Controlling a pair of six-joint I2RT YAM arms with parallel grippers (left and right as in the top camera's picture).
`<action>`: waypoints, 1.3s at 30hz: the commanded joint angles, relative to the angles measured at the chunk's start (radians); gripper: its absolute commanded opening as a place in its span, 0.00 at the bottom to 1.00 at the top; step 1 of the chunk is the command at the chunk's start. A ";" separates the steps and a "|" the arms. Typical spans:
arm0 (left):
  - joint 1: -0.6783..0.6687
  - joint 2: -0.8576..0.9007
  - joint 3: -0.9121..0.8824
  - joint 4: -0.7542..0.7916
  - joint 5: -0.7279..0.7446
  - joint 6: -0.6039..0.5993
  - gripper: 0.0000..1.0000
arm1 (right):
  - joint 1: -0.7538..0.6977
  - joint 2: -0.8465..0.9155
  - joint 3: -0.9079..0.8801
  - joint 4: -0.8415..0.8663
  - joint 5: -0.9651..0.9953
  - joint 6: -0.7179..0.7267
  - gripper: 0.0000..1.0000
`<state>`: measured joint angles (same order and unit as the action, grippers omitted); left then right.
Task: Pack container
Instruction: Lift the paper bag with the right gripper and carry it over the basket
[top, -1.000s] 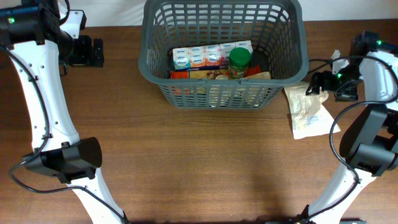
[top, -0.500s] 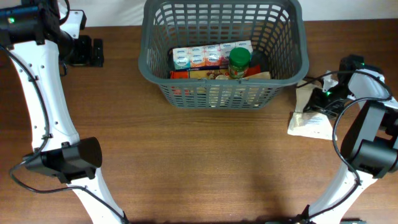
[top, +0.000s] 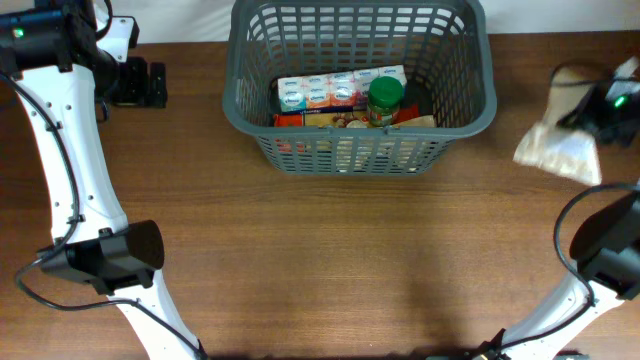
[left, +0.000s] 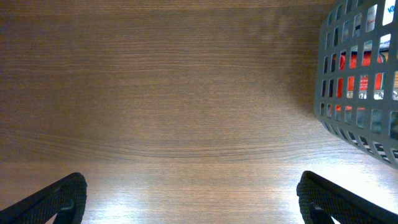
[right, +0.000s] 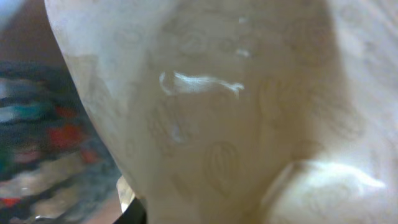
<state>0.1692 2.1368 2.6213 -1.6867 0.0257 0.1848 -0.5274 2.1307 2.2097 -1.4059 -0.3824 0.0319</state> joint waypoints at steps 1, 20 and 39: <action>0.003 0.008 -0.005 -0.001 0.007 -0.013 0.99 | 0.040 -0.113 0.289 -0.058 -0.160 0.044 0.17; 0.003 0.008 -0.005 -0.001 0.007 -0.013 0.99 | 0.841 0.096 0.605 0.060 0.106 -0.005 0.16; 0.003 0.008 -0.005 -0.001 0.007 -0.013 0.99 | 0.984 0.372 0.602 -0.005 0.238 -0.005 0.86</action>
<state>0.1692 2.1368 2.6213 -1.6867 0.0257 0.1848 0.4850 2.5149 2.8082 -1.3758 -0.2596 0.0265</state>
